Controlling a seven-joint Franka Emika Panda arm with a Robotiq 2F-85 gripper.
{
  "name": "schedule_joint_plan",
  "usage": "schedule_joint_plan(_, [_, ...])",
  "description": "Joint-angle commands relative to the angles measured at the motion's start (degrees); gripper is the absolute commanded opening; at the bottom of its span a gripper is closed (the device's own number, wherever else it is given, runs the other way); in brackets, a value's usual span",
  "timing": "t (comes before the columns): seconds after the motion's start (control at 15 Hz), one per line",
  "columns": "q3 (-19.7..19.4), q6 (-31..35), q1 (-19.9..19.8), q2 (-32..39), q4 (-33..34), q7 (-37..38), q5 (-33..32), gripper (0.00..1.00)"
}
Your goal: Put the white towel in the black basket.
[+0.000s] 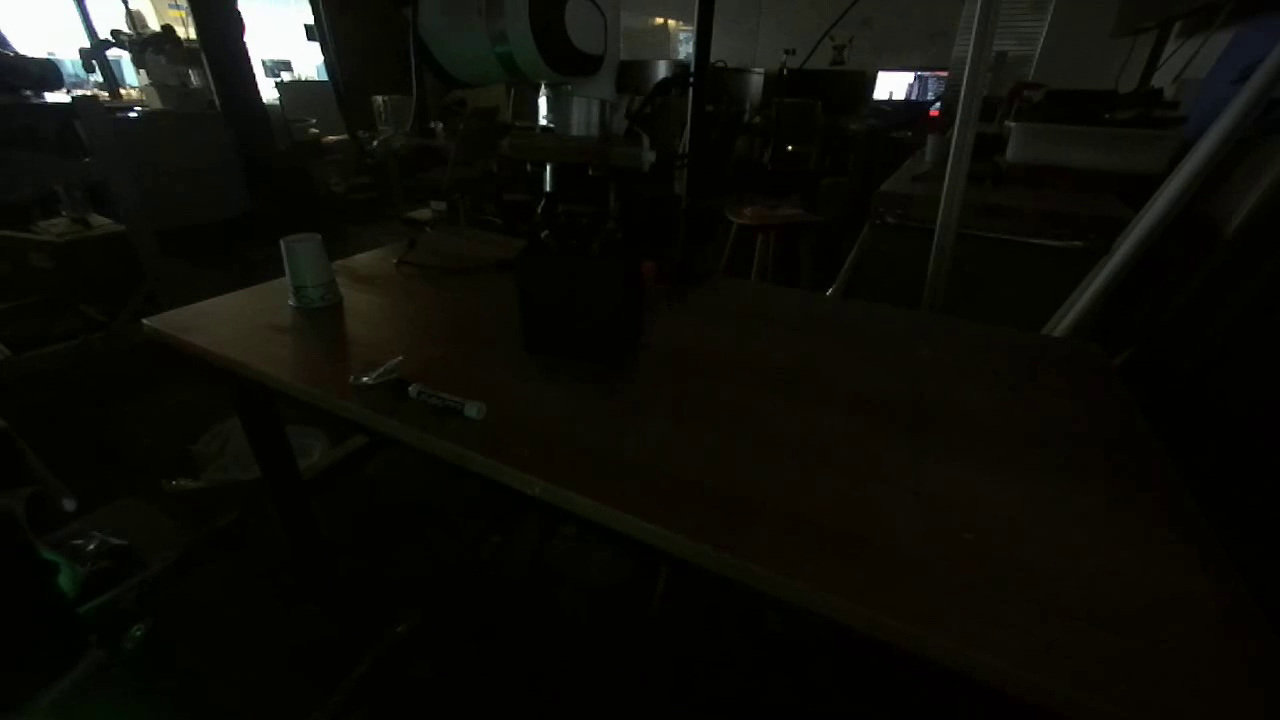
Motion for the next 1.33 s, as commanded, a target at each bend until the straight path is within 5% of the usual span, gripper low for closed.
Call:
schedule_joint_plan(0.0, [0.6,-0.5,-0.8,-0.8,-0.3,-1.4,1.3,0.0])
schedule_joint_plan(0.6, [-0.1,-1.1,-0.6,-9.5,-0.8,-1.0,-1.0,0.0])
schedule_joint_plan(1.27, [1.6,-2.8,2.7,-9.0,9.6,-1.9,-3.2,0.0])
